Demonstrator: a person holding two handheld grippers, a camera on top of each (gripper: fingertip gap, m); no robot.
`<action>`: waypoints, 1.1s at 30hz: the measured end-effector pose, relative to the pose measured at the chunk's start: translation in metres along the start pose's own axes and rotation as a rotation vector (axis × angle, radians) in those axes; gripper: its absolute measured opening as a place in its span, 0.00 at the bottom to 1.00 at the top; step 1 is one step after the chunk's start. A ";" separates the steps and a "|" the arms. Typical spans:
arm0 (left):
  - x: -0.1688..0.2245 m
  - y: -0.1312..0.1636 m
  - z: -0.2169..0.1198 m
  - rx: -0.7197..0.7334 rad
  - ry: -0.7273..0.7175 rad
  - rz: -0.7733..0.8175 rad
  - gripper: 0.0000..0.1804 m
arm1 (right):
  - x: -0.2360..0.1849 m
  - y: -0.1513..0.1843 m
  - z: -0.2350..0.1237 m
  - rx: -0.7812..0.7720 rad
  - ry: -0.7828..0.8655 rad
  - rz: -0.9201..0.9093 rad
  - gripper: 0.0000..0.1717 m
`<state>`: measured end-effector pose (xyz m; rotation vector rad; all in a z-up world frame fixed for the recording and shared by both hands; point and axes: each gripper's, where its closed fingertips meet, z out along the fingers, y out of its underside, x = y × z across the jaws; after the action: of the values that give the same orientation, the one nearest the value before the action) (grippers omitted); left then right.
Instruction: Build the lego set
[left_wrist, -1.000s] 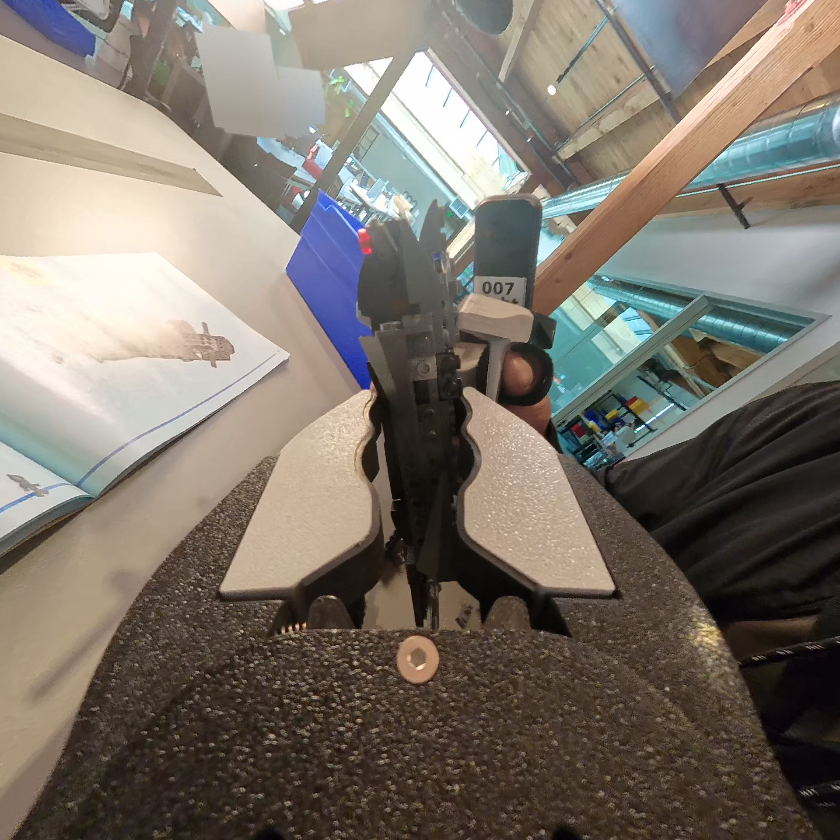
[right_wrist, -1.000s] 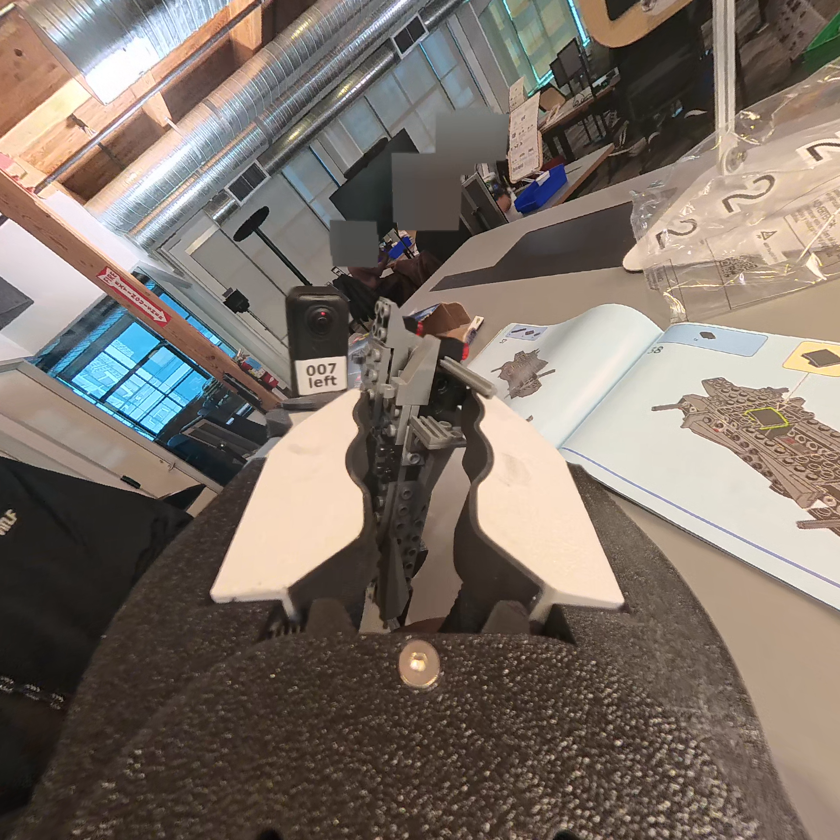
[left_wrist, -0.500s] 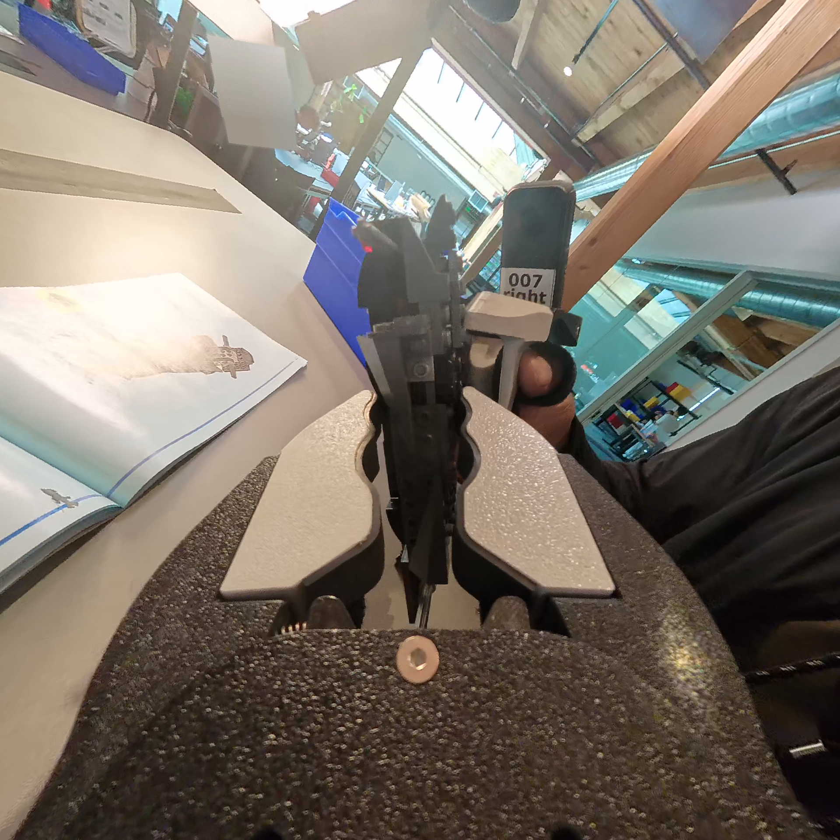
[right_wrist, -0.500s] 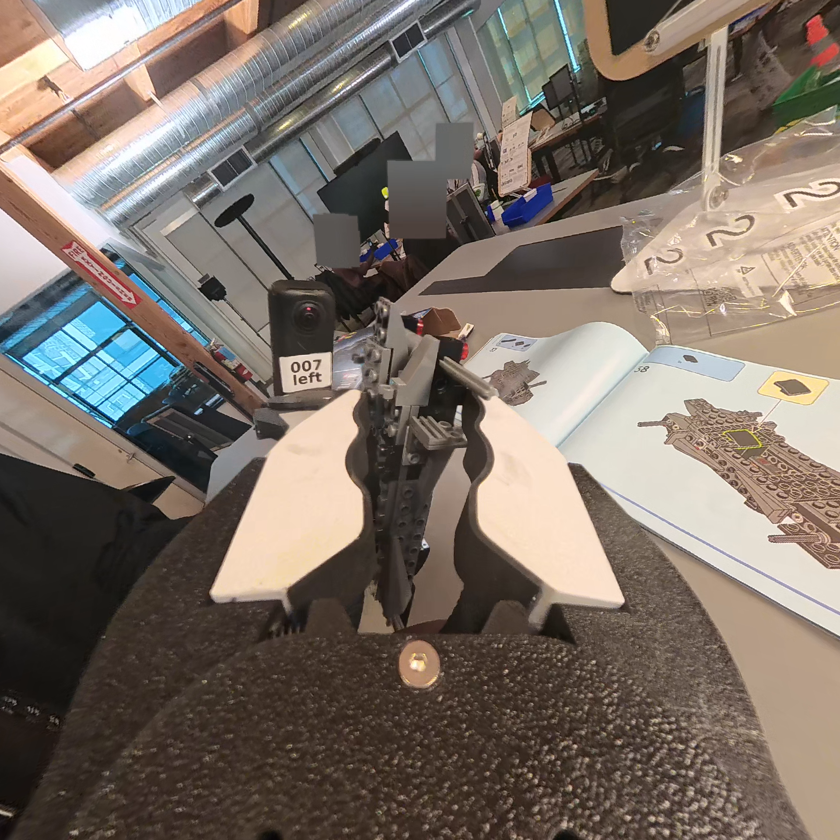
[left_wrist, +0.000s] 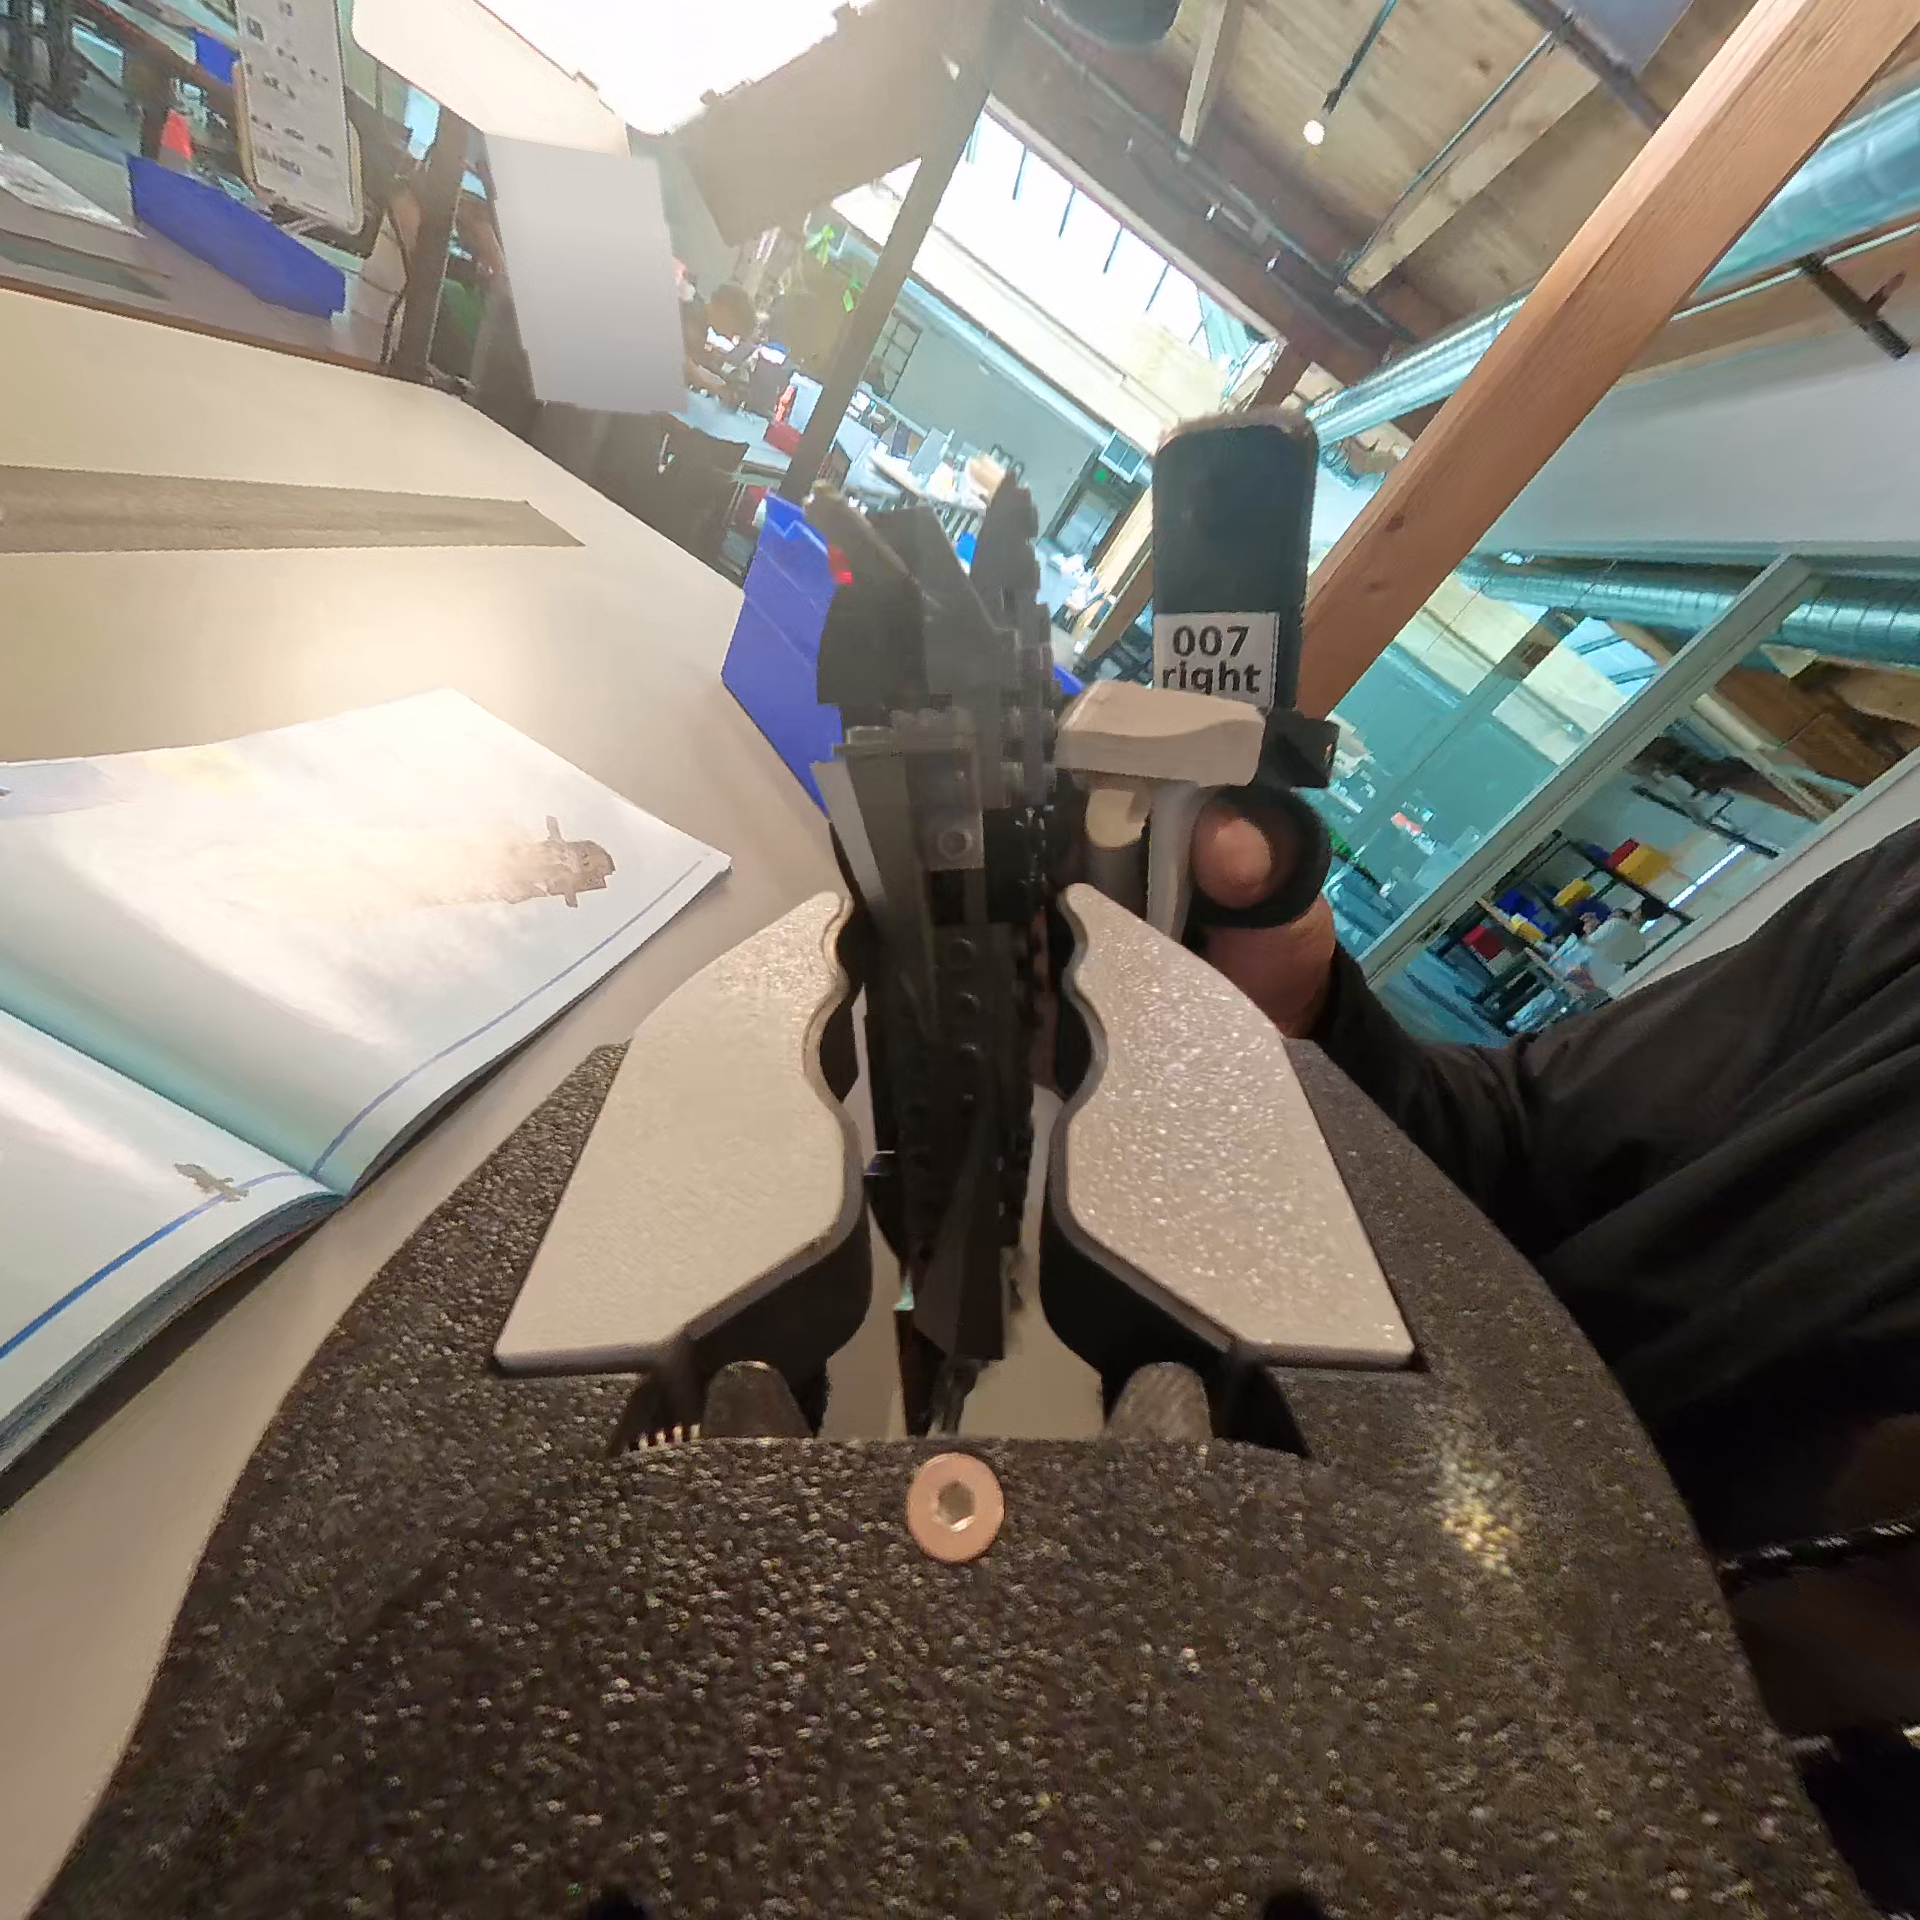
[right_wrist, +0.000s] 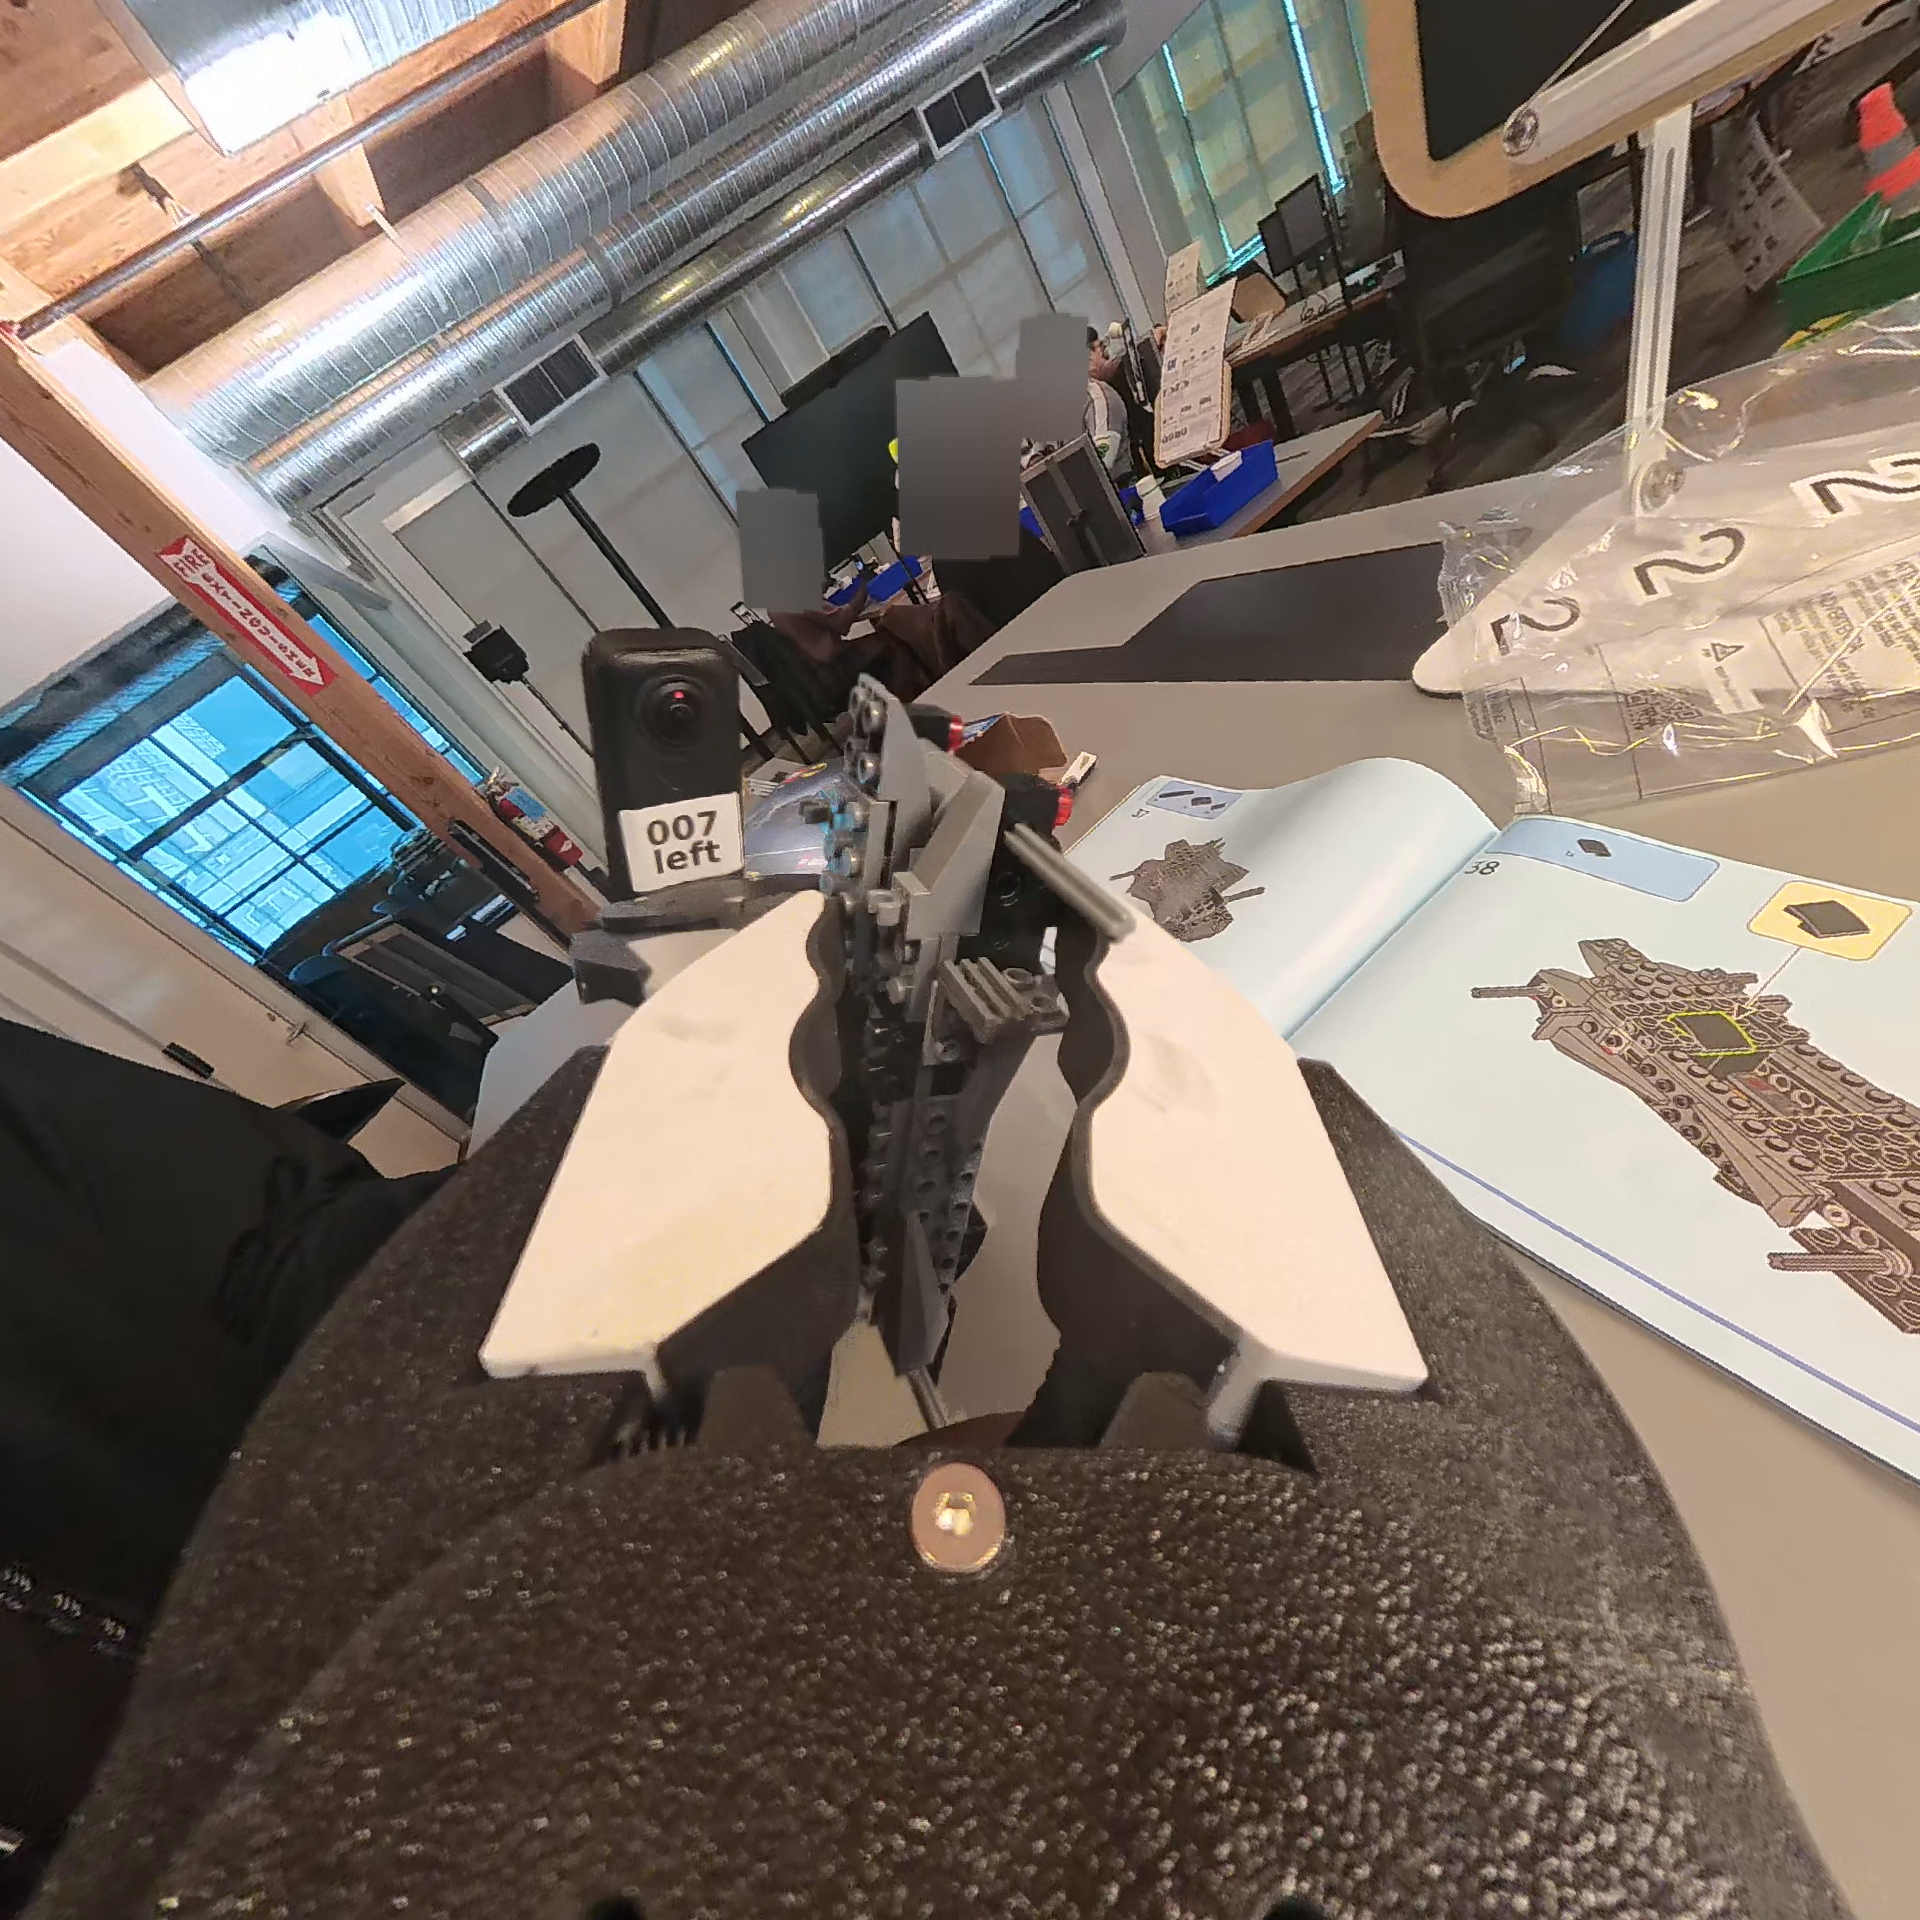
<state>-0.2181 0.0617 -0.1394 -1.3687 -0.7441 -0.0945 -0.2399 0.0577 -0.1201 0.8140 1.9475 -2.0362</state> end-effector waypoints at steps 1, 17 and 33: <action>0.001 -0.003 -0.001 0.018 0.015 -0.012 0.21 | 0.000 0.000 0.000 0.002 -0.002 -0.002 0.23; 0.002 -0.005 -0.003 0.027 0.039 -0.079 0.19 | -0.004 0.002 0.002 -0.003 0.027 -0.068 0.23; -0.003 -0.001 -0.001 0.008 0.014 -0.101 0.19 | 0.007 0.003 0.000 -0.025 0.095 -0.059 0.26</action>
<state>-0.2203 0.0596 -0.1406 -1.3218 -0.8010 -0.1799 -0.2442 0.0591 -0.1270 0.8726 2.0667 -2.0373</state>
